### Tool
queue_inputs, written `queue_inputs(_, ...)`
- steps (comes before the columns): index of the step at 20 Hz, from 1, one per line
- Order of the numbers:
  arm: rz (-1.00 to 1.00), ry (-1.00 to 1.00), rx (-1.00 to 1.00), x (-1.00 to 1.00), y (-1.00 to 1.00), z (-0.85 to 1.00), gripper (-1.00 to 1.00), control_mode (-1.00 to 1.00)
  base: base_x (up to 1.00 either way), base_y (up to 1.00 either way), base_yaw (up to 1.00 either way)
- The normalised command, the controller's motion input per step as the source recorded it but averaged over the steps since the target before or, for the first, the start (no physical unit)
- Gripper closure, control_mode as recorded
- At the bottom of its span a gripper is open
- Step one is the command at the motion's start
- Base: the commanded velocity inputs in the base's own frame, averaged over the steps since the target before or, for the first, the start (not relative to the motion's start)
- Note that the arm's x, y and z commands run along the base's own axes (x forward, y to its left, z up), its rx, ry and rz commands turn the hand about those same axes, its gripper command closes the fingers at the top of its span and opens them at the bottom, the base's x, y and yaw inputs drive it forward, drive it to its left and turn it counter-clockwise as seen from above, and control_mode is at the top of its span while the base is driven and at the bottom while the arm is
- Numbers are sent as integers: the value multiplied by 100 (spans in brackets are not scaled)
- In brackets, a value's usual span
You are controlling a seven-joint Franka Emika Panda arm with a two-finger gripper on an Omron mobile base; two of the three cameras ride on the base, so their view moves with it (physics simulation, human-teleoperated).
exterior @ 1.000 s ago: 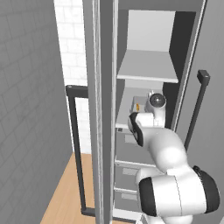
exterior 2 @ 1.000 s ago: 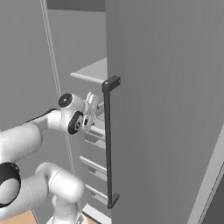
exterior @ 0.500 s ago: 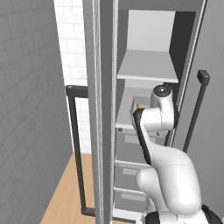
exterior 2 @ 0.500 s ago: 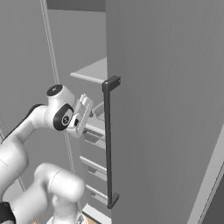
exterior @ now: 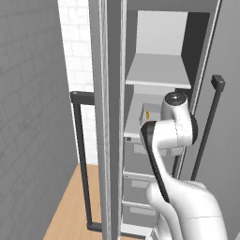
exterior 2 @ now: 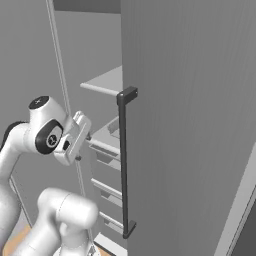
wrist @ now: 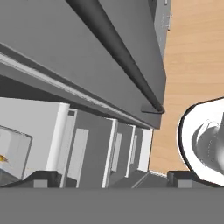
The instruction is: Take the meat container that has the shrimp and place it on the second highest rack of the freezer. Then take the vegetable container that has the mushroom and potato and place it on the highest rack of the freezer.
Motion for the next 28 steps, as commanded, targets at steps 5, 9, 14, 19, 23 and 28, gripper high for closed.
queue_inputs(5, 2, 0, 12, -42, -21, 3, -100, -100, 0, 0, 0)
queue_inputs(9, 3, 0, 12, -25, -17, 0, -100, -100, 0, 0, 0)
queue_inputs(14, 2, 0, 0, 0, 0, 1, -100, -100, 0, 0, 0)
queue_inputs(19, 2, 0, 0, -1, 0, 0, -100, -100, 0, 0, 0)
queue_inputs(23, 1, 0, 0, -5, 0, 0, -100, 100, -30, 0, 1)
queue_inputs(28, 0, 0, 0, 0, 0, 0, -100, 100, -100, 19, 0)
